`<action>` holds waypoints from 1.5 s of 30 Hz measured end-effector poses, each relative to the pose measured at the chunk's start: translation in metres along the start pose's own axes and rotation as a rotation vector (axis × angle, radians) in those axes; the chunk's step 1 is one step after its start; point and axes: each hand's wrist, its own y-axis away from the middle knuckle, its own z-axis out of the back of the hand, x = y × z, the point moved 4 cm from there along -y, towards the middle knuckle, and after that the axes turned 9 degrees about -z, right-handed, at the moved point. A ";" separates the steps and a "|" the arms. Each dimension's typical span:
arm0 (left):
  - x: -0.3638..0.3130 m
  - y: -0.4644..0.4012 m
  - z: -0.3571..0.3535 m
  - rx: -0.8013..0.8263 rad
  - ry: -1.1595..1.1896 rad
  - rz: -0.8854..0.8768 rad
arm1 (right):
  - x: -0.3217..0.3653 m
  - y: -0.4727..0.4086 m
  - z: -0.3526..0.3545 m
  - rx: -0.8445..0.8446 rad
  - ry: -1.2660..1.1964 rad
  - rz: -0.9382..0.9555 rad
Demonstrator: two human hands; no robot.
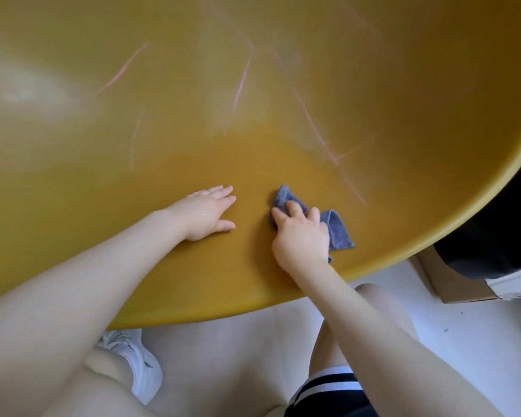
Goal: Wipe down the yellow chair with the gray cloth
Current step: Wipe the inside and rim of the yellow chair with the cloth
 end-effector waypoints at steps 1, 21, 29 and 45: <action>0.003 0.000 0.000 -0.028 -0.010 -0.003 | 0.007 0.011 -0.006 0.009 -0.012 0.019; -0.023 -0.004 0.007 -0.107 -0.006 -0.072 | -0.071 -0.020 0.043 0.005 0.252 0.026; -0.030 -0.013 -0.001 -0.050 0.066 0.011 | -0.031 0.020 0.017 0.065 0.168 0.140; -0.052 -0.028 0.020 -0.095 0.068 0.158 | -0.090 -0.022 0.061 -0.056 0.153 -0.046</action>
